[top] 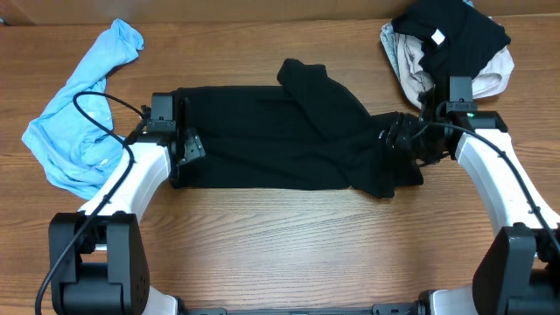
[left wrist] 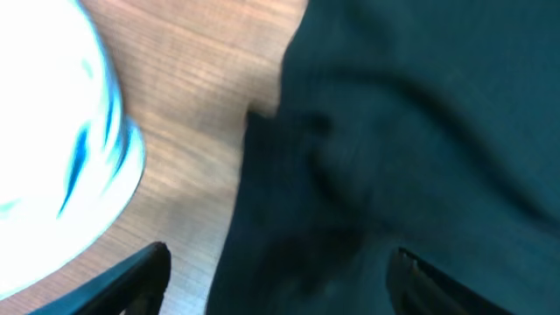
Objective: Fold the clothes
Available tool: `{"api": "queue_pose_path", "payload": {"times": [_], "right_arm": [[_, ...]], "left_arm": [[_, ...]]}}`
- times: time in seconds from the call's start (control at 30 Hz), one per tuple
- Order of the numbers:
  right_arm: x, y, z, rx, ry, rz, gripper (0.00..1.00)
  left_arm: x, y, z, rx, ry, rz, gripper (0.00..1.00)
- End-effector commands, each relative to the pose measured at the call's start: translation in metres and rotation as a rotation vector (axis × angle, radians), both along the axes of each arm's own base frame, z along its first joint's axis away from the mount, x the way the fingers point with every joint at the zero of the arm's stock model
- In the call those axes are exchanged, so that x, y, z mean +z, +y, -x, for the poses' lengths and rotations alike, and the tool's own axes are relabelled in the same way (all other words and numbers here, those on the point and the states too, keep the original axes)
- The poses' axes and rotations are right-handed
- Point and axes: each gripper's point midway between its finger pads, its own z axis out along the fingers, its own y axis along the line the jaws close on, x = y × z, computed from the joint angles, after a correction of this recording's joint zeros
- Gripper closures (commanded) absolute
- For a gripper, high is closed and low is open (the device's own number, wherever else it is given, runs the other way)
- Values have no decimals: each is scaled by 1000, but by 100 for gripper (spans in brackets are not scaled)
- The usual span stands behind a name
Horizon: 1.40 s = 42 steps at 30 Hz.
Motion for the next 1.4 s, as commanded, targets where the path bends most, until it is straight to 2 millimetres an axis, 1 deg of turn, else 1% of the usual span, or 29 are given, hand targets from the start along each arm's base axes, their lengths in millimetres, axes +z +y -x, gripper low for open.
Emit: {"api": "queue_pose_path", "payload": {"times": [0.0, 0.07, 0.1, 0.17, 0.23, 0.3, 0.33, 0.37, 0.5, 0.57, 0.63, 0.7, 0.73, 0.77, 0.83, 0.9, 0.97, 1.03, 1.23, 1.37], "right_arm": [[16, -17, 5, -38, 18, 5, 29], [12, -28, 17, -76, 74, 0, 22], [8, -32, 21, -89, 95, -2, 21], [0, -39, 32, -109, 133, -6, 20], [-12, -43, 42, -126, 168, -11, 20], [-24, -43, 51, -132, 193, -14, 20], [-29, -43, 54, -132, 200, -15, 21], [-35, -42, 56, -132, 203, -16, 21], [-58, -40, 63, -152, 201, -24, 24], [-67, -40, 65, -172, 195, -28, 27], [-73, -40, 65, -184, 187, -29, 30], [-75, -41, 63, -186, 173, -27, 37], [-75, -42, 61, -187, 164, -23, 43], [-75, -45, 57, -191, 147, -7, 51], [-74, -50, 51, -203, 122, 17, 60], [-74, -56, 49, -240, 114, 41, 74], [-75, -59, 48, -263, 115, 54, 83], [-75, -59, 49, -262, 119, 55, 86], [-75, -52, 52, -250, 130, 16, 86], [-70, -37, 43, -223, 94, -71, 86]], "left_arm": [[29, 5, -12, 8, -13, -22, 16], [47, 5, -16, -24, -1, -35, 14], [54, 5, -18, -38, 1, -41, 14], [69, 5, -23, -70, -2, -54, 14], [81, 5, -28, -86, -15, -61, 11], [88, 4, -32, -86, -32, -61, 9], [90, 4, -34, -85, -38, -61, 2], [91, 4, -35, -85, -43, -59, 0], [91, 4, -35, -86, -46, -57, 0], [91, 4, -35, -86, -46, -57, 0], [91, 4, -35, -86, -46, -57, 0], [91, 4, -35, -85, -46, -57, 0], [91, 4, -35, -85, -47, -57, 0], [91, 4, -36, -85, -48, -57, 0], [92, 4, -37, -85, -52, -57, 0], [92, 4, -38, -85, -57, -57, 0], [93, 4, -38, -85, -60, -58, 0], [93, 4, -38, -85, -60, -58, 0], [93, 4, -39, -85, -61, -58, 0], [92, 3, -38, -88, -59, -52, 0]]}}
